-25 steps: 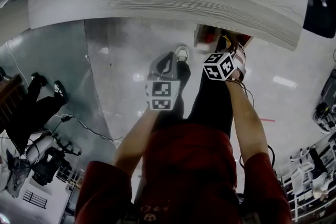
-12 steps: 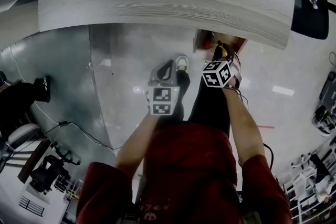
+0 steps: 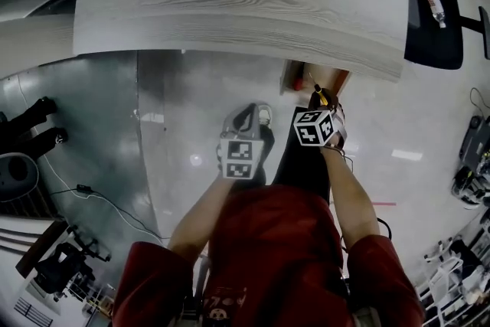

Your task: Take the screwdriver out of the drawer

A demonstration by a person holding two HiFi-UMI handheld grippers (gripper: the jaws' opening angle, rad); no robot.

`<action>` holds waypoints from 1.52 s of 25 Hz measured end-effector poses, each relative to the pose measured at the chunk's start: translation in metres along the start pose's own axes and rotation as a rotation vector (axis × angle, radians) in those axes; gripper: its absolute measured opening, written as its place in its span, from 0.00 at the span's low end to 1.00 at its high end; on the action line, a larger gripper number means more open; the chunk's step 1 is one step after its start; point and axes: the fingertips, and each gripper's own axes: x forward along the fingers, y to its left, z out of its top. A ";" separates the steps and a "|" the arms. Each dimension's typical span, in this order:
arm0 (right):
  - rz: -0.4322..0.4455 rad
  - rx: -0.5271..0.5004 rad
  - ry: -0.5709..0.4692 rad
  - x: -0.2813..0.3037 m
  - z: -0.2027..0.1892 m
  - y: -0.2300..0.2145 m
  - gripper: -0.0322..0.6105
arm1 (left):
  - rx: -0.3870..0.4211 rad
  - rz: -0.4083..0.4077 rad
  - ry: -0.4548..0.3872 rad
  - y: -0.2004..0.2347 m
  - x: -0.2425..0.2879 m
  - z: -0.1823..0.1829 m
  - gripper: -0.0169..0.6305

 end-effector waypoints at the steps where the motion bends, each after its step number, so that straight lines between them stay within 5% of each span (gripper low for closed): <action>1: 0.000 0.006 -0.002 -0.005 0.001 0.000 0.16 | 0.007 -0.005 -0.003 -0.002 -0.003 0.002 0.02; 16: -0.001 0.052 -0.072 -0.086 0.009 0.005 0.16 | 0.064 -0.053 -0.082 -0.022 -0.045 0.039 0.02; 38: 0.003 0.334 -0.227 -0.203 0.022 0.016 0.16 | 0.102 -0.076 -0.219 -0.013 -0.113 0.082 0.02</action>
